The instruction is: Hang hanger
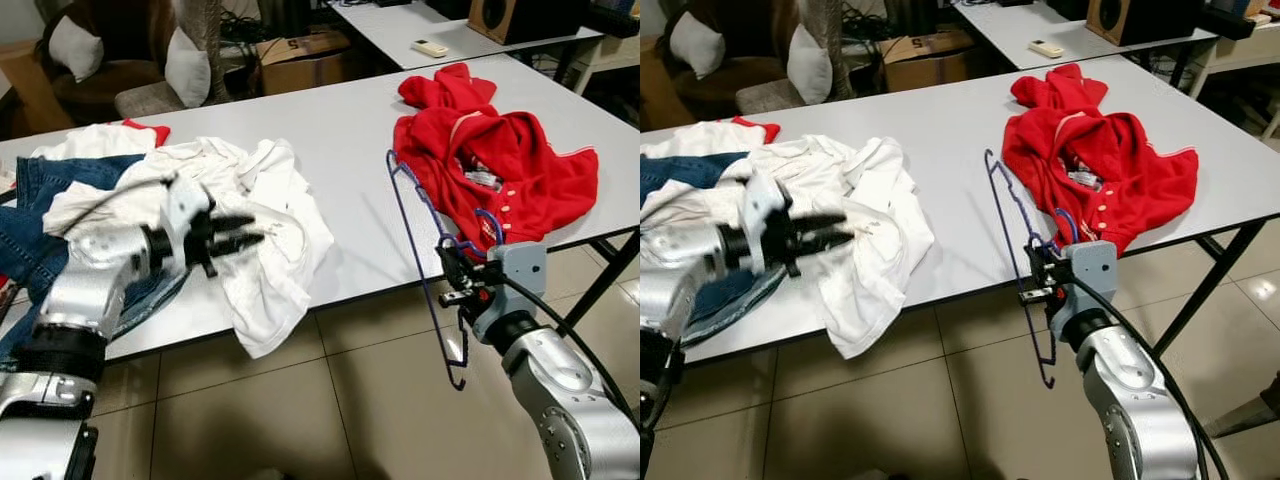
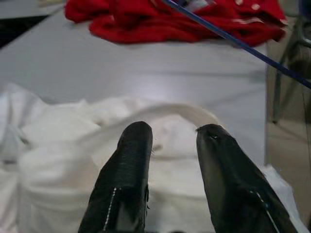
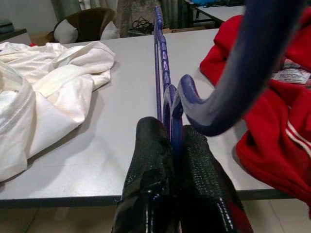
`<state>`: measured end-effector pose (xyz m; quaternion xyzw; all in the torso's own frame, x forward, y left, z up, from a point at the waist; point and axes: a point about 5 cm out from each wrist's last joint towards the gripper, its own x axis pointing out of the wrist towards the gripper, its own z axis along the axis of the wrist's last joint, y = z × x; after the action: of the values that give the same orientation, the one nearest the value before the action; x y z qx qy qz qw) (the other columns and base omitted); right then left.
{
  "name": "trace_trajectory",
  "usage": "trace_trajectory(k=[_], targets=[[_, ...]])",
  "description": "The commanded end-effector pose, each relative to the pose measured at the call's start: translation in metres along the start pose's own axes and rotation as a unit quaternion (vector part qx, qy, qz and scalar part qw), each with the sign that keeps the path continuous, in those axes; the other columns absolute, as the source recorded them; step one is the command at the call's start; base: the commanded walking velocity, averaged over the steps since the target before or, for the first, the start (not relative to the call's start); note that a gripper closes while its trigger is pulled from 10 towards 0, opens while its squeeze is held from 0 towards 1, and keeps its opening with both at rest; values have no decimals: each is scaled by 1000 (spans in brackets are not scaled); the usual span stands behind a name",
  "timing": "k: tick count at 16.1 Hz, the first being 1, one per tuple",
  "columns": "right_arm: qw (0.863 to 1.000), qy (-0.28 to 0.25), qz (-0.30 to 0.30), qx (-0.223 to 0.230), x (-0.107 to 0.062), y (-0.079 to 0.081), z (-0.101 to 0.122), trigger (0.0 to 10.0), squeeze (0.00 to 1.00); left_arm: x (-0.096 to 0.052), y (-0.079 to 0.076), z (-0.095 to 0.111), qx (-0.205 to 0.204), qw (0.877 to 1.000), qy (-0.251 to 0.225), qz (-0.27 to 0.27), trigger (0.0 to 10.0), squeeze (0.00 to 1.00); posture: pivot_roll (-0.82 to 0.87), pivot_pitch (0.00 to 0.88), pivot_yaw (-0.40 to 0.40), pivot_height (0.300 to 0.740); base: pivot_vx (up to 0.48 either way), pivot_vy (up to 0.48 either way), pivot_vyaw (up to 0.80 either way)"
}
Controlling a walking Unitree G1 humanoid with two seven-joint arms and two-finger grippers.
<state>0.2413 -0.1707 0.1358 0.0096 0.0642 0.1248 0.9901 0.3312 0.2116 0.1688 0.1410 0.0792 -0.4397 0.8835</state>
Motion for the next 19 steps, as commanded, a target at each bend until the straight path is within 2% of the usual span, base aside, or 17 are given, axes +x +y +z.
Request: trace_trajectory(k=[1,3,5,7,8,10,11,12,13,14,15,19], targets=[[1000,-6,0,1,2,1,1,10000,0,-1,2,-2,0,1000,13,19,10000,1000,-154,0,130,740,0,0,0],[1000,-10,-3,2,2,0,2,10000,0,1,4,-10,-29,997,43,64,10000,1000,-155,0,133,740,0,0,0],[1000,-11,-4,3,2,0,2,10000,0,-1,4,-8,-72,993,31,89,10000,1000,-155,0,137,740,0,0,0],[1000,-13,-6,5,2,1,2,10000,0,-12,7,-3,-131,981,33,138,10000,1000,-154,0,141,740,0,0,0],[1000,-13,-7,5,3,1,2,10000,0,-14,3,-2,-159,975,42,151,10000,1000,-151,0,144,740,0,0,0],[1000,-15,-5,6,5,1,2,10000,0,-14,1,-1,-181,967,47,174,10000,1000,-143,0,139,740,0,0,0],[1000,-16,-4,6,6,1,2,10000,0,-11,2,0,-179,963,58,191,10000,651,-142,0,139,740,0,0,0],[1000,-17,-2,5,7,1,3,10000,0,-8,4,-1,-189,955,68,219,10000,216,-141,0,139,740,0,0,0],[1000,-18,-2,5,9,1,3,10000,0,-5,6,-2,-199,946,79,244,10000,82,-141,0,140,740,0,0,0],[1000,-19,-2,5,9,2,4,10000,0,-2,5,-4,-210,941,82,251,10000,47,-143,0,142,740,0,0,0],[1000,-21,-2,6,10,2,4,10000,0,6,4,-8,-229,932,92,266,10000,0,-144,0,144,740,0,0,0],[1000,-23,-3,7,10,2,4,10000,0,11,11,-23,-239,907,116,327,10000,0,-144,0,148,740,0,0,0]])
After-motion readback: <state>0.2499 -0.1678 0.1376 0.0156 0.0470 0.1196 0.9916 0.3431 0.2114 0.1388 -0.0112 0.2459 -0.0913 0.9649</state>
